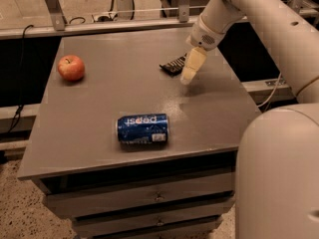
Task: Pick rxbar chocolate
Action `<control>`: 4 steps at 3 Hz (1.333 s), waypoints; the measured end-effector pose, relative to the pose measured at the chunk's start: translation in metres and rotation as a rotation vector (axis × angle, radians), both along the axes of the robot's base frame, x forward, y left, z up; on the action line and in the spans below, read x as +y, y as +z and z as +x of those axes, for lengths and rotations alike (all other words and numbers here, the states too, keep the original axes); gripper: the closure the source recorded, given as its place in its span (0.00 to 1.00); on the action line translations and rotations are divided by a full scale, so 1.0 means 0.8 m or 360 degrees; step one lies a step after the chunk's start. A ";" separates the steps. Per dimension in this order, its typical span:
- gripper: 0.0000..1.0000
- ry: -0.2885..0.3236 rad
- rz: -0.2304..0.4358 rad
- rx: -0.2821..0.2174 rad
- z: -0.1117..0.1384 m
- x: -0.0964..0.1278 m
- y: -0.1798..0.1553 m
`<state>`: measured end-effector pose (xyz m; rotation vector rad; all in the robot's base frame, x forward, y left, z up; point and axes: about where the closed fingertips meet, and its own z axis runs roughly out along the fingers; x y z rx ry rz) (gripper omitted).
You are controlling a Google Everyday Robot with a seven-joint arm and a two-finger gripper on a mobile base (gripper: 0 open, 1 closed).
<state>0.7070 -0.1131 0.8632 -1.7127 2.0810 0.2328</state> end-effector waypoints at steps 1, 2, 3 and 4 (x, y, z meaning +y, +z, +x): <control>0.00 -0.0038 0.0080 0.0033 0.033 0.027 -0.018; 0.18 -0.0102 0.0093 0.0100 0.050 0.035 -0.037; 0.41 -0.0158 0.0084 0.0148 0.058 0.031 -0.047; 0.65 -0.0160 0.0083 0.0149 0.058 0.031 -0.041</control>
Offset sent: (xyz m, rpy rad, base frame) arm 0.0633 0.0256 -0.0338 0.0627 0.1170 -0.1209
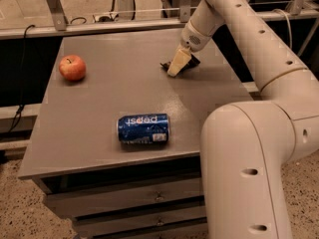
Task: Pick rxbar chocolate
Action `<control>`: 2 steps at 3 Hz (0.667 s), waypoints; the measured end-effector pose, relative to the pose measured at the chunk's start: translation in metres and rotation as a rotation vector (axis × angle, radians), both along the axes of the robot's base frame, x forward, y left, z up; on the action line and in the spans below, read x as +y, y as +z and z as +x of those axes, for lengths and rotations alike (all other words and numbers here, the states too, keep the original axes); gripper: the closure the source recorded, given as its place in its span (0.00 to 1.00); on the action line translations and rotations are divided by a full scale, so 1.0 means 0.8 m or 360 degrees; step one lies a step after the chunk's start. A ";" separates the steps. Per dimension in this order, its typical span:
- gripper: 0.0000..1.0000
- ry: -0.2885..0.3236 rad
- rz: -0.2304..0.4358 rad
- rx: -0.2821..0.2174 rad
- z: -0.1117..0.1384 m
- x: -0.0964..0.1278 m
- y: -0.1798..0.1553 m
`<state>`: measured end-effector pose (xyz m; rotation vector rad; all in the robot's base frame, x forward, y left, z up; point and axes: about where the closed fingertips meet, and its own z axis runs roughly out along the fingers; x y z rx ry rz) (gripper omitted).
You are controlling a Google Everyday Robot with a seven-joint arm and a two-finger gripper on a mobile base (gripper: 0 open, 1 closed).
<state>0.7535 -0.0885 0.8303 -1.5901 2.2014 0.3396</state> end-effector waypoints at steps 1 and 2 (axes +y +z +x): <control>0.88 0.0000 0.0000 0.0000 0.000 0.000 0.007; 1.00 0.0001 0.0000 -0.0001 0.000 0.000 0.008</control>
Offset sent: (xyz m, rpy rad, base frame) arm -0.0499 0.0243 0.1206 0.0189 -0.2004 0.1735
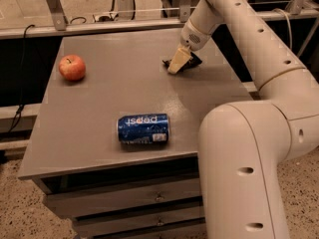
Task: Pick rxbar chocolate
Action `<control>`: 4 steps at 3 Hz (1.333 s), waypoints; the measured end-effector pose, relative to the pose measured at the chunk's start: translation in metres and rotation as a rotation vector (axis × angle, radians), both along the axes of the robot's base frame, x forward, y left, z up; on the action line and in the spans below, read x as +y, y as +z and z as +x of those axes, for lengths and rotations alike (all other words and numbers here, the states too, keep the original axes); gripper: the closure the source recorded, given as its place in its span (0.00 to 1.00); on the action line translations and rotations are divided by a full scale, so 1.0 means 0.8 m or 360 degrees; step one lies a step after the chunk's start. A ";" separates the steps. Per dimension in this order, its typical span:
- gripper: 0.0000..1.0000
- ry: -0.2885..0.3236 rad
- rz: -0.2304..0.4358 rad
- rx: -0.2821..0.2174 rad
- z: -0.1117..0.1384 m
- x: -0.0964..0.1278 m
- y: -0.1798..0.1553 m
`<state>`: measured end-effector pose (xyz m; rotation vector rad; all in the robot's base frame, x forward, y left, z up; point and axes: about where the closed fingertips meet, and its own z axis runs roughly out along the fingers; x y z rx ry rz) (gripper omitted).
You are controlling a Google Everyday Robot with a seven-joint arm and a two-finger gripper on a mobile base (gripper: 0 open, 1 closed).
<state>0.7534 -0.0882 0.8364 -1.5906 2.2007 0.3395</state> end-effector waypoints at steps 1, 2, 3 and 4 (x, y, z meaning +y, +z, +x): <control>1.00 0.0108 0.0046 -0.0136 -0.019 0.011 0.059; 1.00 0.0247 0.0216 -0.0338 -0.062 0.025 0.149; 1.00 0.0307 0.0436 -0.0418 -0.097 0.030 0.192; 1.00 0.0317 0.0509 -0.0421 -0.106 0.030 0.199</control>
Offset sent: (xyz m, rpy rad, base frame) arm -0.1206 0.0272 0.2118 0.2958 -0.3685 0.2613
